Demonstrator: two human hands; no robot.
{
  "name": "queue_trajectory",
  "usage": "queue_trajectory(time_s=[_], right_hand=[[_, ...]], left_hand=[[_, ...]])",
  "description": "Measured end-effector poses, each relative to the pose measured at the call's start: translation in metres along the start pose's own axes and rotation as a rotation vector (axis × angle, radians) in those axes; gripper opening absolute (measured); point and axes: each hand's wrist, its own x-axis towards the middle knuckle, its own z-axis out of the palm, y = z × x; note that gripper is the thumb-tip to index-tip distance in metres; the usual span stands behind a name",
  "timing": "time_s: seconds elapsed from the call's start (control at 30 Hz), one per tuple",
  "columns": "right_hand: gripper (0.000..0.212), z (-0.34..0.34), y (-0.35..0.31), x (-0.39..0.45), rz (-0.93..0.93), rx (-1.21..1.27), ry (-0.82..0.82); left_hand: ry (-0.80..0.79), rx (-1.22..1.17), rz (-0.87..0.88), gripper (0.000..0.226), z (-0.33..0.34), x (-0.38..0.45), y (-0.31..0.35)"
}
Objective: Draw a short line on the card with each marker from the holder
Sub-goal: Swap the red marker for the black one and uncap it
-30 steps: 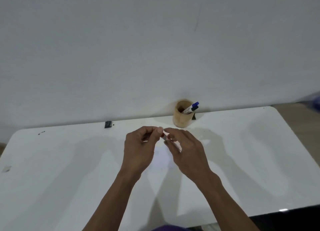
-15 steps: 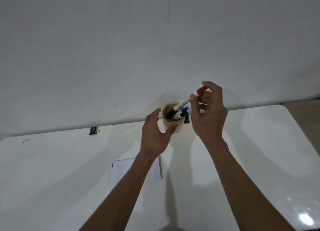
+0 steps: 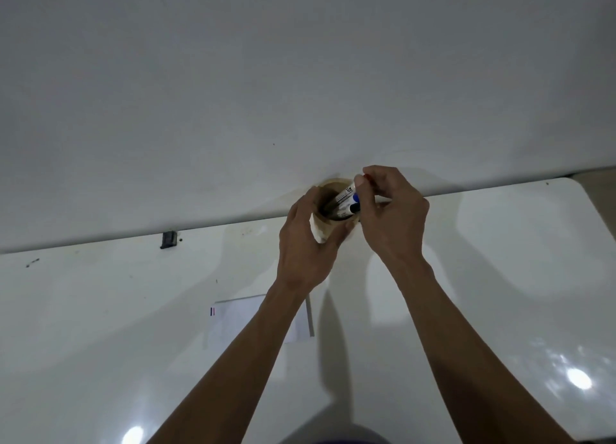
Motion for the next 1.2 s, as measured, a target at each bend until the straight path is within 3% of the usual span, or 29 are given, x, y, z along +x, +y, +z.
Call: queue_trajectory(time_s=[0.3, 0.7, 0.9, 1.03, 1.2], right_hand=[[0.034, -0.007, -0.002, -0.022, 0.1, 0.001, 0.057], [0.023, -0.007, -0.008, -0.031, 0.121, 0.003, 0.122], [0.024, -0.044, -0.055, -0.03, 0.057, 0.114, 0.283], [0.023, -0.062, -0.087, -0.041, -0.018, 0.202, 0.23], [0.011, -0.042, -0.101, -0.085, 0.03, 0.232, -0.147]], left_hand=[[0.018, -0.051, -0.022, 0.061, 0.005, 0.0, -0.009], [0.009, -0.053, -0.035, 0.06, 0.002, 0.0, -0.005], [-0.106, 0.014, -0.145, 0.1, -0.012, -0.011, -0.013], [0.002, 0.048, -0.159, 0.072, -0.041, -0.031, -0.007], [0.125, -0.133, -0.26, 0.03, -0.096, -0.065, 0.022]])
